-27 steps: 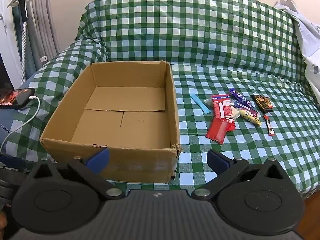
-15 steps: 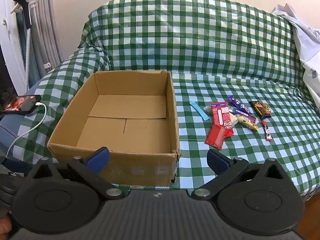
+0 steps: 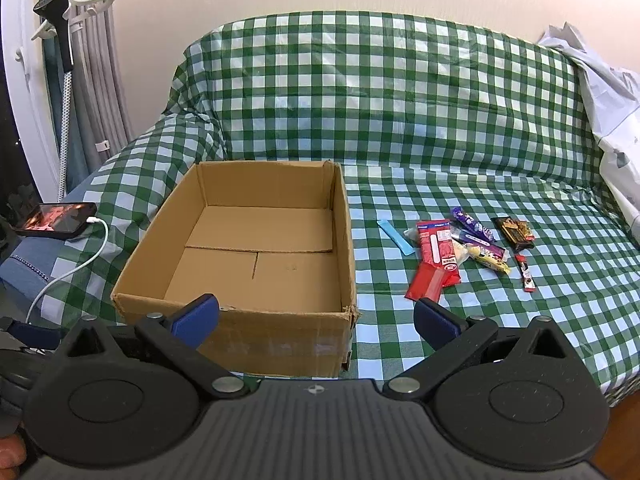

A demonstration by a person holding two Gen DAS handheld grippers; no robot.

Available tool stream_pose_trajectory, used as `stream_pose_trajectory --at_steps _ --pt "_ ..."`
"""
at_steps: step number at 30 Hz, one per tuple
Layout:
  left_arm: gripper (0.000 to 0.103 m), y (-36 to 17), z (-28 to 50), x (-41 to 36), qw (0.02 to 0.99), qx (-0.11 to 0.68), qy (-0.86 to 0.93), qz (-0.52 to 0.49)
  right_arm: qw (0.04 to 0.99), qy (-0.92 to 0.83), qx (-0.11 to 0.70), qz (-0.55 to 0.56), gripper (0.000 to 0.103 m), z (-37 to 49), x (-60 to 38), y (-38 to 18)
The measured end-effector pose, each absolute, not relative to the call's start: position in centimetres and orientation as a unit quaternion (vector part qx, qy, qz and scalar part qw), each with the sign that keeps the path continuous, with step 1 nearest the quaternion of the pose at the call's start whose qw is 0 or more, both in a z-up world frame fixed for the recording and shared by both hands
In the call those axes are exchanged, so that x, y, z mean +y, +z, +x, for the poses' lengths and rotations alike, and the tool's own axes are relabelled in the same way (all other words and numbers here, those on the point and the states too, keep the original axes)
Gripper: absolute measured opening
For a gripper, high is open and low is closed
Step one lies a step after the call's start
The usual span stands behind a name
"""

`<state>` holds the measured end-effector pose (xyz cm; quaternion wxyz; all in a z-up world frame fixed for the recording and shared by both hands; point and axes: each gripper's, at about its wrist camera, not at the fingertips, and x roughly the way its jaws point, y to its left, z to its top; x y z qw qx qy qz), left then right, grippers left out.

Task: Organize snacks

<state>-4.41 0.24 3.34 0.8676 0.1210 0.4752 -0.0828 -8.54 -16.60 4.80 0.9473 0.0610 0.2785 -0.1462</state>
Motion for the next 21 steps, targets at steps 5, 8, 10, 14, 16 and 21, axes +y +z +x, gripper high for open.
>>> stream_pose_trajectory --at_steps 5,8,10,14,16,21 --pt "0.103 3.5 -4.9 0.4 0.869 0.473 -0.082 0.118 0.949 -0.147 0.274 0.058 0.103 -9.1 -16.3 5.2" --pt "0.103 3.6 -5.2 0.6 0.871 0.470 -0.082 0.116 0.949 -0.149 0.272 0.058 0.103 -9.3 -16.0 5.3" --pt "0.103 3.6 -5.4 0.6 0.872 0.469 -0.083 0.115 0.950 -0.149 0.270 0.058 0.103 -9.6 -16.0 5.3" --pt "0.103 3.7 -5.6 0.6 0.873 0.467 -0.083 0.115 0.950 -0.149 0.268 0.057 0.103 -9.9 -15.9 5.4" --pt "0.103 3.8 -5.8 0.6 0.873 0.466 -0.082 0.114 0.951 -0.149 0.267 0.057 0.103 -10.0 -15.9 5.4" --pt "0.103 3.9 -6.1 0.7 0.875 0.464 -0.082 0.112 0.951 -0.148 0.265 0.057 0.103 -10.3 -15.9 5.5"
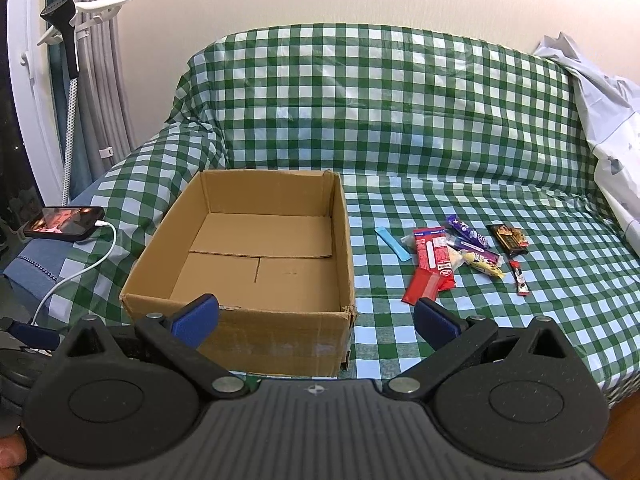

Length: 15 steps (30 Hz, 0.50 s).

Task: Organize snacks

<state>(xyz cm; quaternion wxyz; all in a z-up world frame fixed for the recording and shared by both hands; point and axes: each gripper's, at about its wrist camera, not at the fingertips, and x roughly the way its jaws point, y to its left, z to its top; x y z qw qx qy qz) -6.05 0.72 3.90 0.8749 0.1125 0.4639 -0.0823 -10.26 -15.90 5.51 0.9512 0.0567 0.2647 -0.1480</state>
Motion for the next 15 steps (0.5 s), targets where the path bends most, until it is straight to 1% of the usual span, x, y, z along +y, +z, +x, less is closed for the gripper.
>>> stream_pose_trajectory --at_steps 15 --pt "0.103 3.88 -6.19 0.73 0.874 0.465 -0.081 0.111 0.951 -0.149 0.263 0.058 0.103 -10.53 -15.94 5.46"
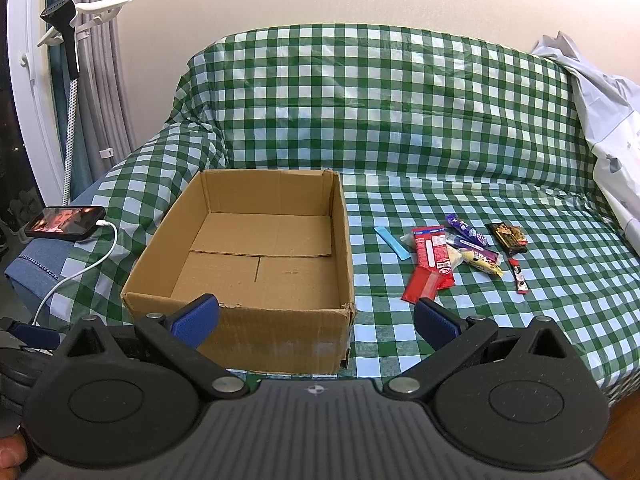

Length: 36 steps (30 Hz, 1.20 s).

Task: Organize snacks

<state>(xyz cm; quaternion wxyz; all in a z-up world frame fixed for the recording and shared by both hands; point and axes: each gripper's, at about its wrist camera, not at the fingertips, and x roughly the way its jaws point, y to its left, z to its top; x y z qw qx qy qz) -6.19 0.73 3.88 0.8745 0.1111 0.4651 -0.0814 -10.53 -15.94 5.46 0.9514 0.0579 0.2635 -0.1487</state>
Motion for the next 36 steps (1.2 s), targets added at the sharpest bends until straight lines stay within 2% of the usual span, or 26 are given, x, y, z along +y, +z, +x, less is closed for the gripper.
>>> stream_pose_trajectory --at_steps 36 --pt "0.103 2.7 -4.8 -0.5 0.863 0.481 -0.095 0.125 0.946 -0.148 0.274 0.086 0.103 -8.7 -17.1 5.0"
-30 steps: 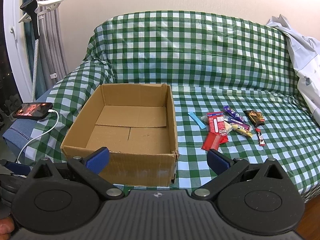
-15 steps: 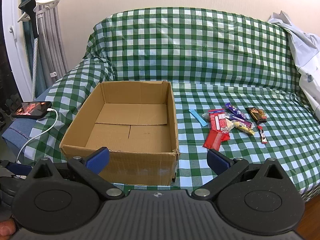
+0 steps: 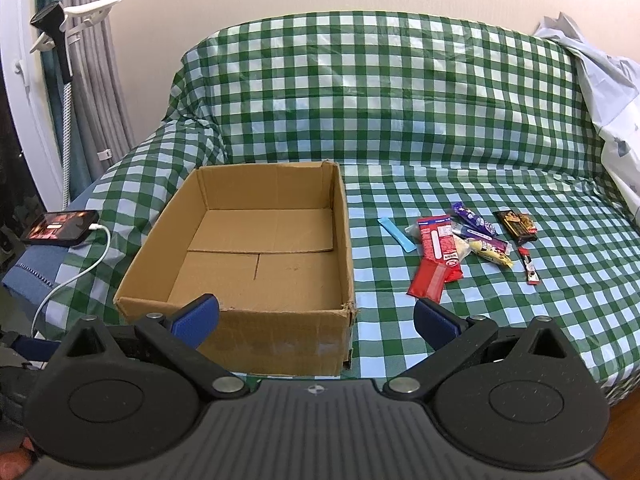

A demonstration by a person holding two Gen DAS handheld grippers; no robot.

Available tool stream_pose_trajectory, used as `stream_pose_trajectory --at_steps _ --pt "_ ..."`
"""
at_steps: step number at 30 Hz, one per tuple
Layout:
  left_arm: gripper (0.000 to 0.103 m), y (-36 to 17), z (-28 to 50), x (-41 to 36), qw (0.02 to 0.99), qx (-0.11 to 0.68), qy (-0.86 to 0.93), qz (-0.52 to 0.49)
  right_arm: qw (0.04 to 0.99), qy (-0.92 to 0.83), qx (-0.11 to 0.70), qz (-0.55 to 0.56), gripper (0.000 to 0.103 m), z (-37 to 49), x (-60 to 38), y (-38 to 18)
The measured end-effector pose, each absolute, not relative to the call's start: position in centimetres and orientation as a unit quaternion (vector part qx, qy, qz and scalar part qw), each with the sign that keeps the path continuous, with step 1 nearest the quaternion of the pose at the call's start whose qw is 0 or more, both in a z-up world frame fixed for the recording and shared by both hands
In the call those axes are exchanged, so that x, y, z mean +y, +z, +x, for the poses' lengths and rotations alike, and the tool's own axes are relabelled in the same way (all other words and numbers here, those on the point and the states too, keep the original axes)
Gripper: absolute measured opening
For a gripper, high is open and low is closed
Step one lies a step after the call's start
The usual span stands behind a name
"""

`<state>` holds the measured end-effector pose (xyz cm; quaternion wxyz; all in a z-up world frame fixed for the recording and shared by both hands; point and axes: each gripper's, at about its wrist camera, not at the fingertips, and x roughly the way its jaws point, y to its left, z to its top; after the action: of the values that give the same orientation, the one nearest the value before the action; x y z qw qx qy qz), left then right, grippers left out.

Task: Organize snacks

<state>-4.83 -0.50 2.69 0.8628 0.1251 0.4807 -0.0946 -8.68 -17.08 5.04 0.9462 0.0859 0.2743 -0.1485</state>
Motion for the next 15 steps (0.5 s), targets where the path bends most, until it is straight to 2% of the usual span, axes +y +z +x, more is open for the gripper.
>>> stream_pose_trajectory --at_steps 9,15 --pt "0.103 3.2 -3.8 -4.0 0.858 0.480 -0.121 0.139 0.939 -0.191 0.264 0.110 0.103 -8.8 -22.3 4.0" --pt "0.103 4.4 -2.3 -9.7 0.856 0.467 -0.165 0.148 0.926 -0.252 0.250 0.129 0.103 -9.9 -28.7 3.5"
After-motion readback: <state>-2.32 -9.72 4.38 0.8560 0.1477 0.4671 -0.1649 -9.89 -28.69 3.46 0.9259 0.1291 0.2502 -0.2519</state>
